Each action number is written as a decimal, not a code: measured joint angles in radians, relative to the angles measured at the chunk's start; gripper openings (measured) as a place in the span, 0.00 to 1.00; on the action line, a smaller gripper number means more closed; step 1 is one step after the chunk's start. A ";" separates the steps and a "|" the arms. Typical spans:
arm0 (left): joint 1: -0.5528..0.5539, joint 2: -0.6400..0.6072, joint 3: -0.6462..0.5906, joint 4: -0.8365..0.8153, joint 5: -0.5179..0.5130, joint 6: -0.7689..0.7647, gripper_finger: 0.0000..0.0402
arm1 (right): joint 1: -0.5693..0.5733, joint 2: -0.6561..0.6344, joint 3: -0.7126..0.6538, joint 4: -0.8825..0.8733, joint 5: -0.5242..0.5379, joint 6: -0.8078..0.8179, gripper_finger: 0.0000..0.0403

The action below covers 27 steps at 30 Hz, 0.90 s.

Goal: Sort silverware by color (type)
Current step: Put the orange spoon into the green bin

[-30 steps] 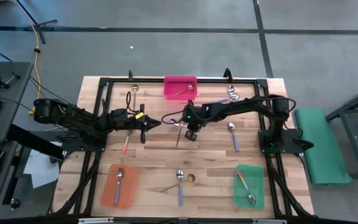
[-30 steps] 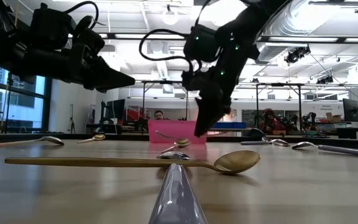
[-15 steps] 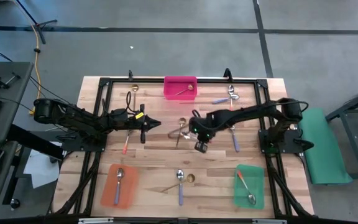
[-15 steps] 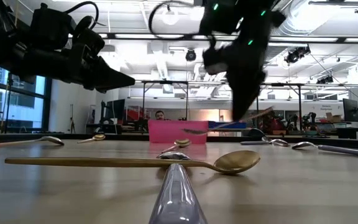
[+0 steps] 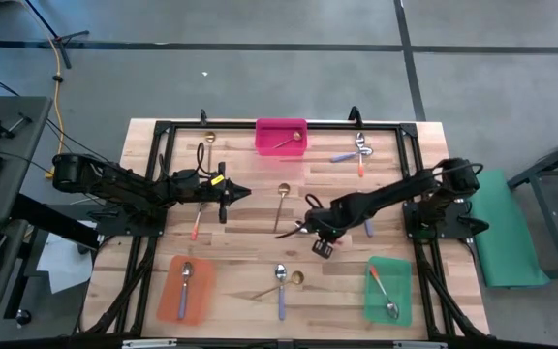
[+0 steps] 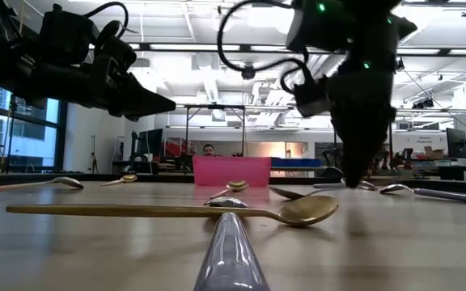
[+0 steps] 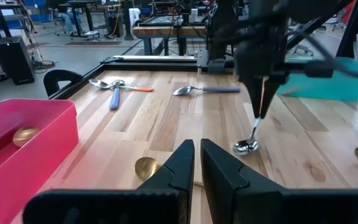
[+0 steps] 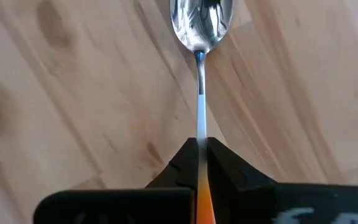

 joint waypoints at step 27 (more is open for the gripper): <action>0.000 0.000 0.000 -0.001 0.000 -0.016 0.05 | -0.090 0.067 0.011 0.077 0.001 -0.073 0.32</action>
